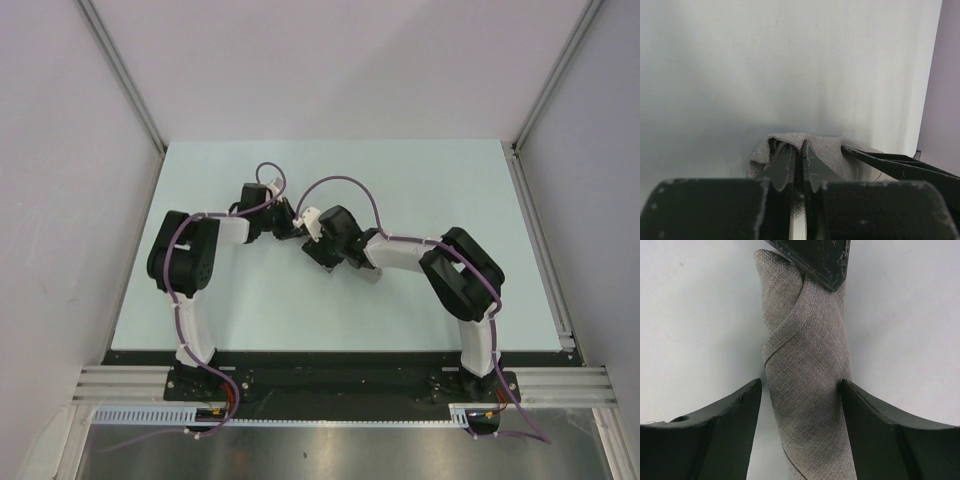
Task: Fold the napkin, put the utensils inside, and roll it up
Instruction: Roll the napkin with the utensil
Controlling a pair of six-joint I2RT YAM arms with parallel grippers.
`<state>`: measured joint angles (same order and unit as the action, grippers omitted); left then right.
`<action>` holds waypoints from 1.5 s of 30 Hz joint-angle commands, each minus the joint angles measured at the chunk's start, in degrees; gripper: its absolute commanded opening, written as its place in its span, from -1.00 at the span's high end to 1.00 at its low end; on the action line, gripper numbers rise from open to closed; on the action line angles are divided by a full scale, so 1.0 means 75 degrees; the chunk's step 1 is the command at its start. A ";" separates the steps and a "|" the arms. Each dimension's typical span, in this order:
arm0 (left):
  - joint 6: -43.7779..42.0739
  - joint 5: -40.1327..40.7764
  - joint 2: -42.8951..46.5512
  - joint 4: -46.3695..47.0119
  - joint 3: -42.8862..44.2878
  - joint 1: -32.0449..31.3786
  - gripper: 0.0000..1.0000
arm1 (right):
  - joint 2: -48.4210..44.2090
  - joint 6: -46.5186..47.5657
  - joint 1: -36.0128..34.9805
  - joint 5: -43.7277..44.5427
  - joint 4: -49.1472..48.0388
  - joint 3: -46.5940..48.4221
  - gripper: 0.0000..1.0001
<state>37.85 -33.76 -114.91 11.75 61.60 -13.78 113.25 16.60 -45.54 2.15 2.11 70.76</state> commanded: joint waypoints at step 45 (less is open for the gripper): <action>0.0004 0.0843 0.0930 -0.0418 0.0541 0.0337 -0.62 | 0.0708 -0.0654 0.0693 -0.0299 0.1770 0.1065 0.06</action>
<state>37.39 -32.49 -114.41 9.43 65.58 -13.58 117.14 14.33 -40.75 -4.58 12.53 78.89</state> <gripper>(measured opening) 0.749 0.509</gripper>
